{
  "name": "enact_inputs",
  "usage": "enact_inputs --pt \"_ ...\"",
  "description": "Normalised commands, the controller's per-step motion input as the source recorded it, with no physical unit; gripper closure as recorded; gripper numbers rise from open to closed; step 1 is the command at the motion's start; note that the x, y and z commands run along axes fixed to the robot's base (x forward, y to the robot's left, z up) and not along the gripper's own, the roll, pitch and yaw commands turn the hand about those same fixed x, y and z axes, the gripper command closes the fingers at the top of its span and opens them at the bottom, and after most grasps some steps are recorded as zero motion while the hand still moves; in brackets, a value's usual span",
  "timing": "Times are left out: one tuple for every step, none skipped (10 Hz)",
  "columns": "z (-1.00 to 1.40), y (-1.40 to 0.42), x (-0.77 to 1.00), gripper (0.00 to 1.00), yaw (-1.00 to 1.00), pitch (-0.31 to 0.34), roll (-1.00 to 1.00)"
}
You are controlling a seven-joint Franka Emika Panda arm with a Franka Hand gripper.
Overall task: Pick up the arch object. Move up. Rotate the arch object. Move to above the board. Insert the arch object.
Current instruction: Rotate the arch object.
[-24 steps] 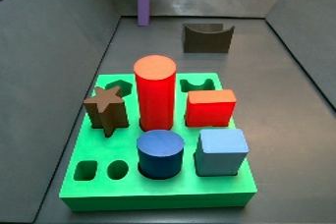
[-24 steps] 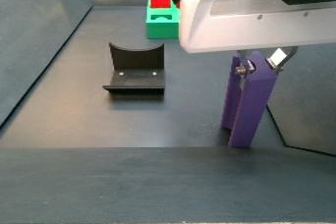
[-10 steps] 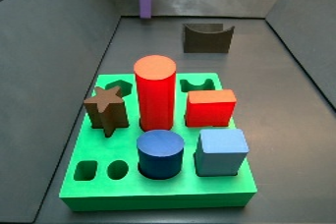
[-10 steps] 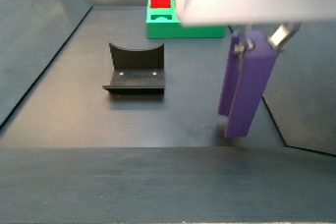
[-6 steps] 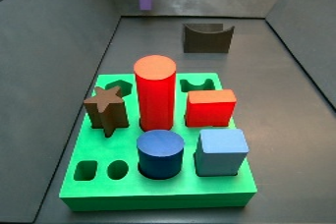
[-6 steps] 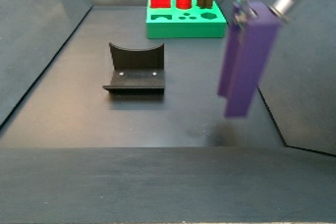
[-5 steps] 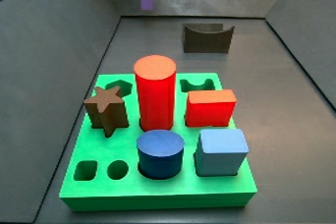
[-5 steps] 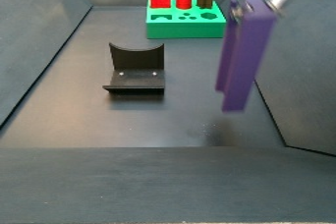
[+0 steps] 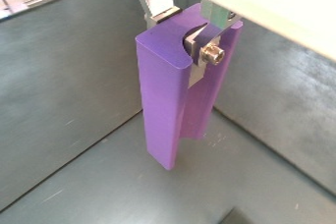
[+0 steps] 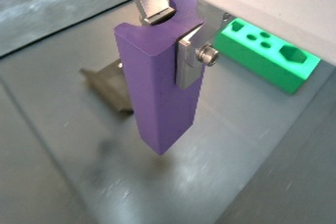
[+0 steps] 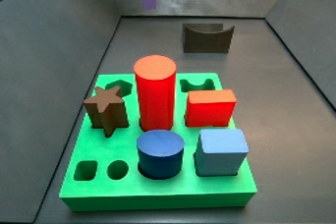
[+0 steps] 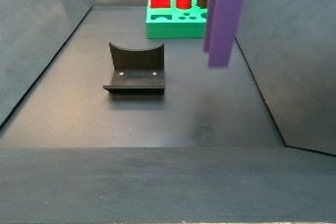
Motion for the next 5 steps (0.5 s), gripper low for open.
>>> enact_inputs --pt "0.27 -1.00 0.06 1.00 0.02 0.033 0.07" --pt "0.22 -0.87 0.04 1.00 0.02 0.034 0.07" --pt "0.11 -0.50 0.01 1.00 0.02 0.033 0.05" --pt "0.09 -0.36 0.00 1.00 0.02 0.028 0.05" --pt "-1.00 0.00 0.00 1.00 -0.07 -0.077 -0.27"
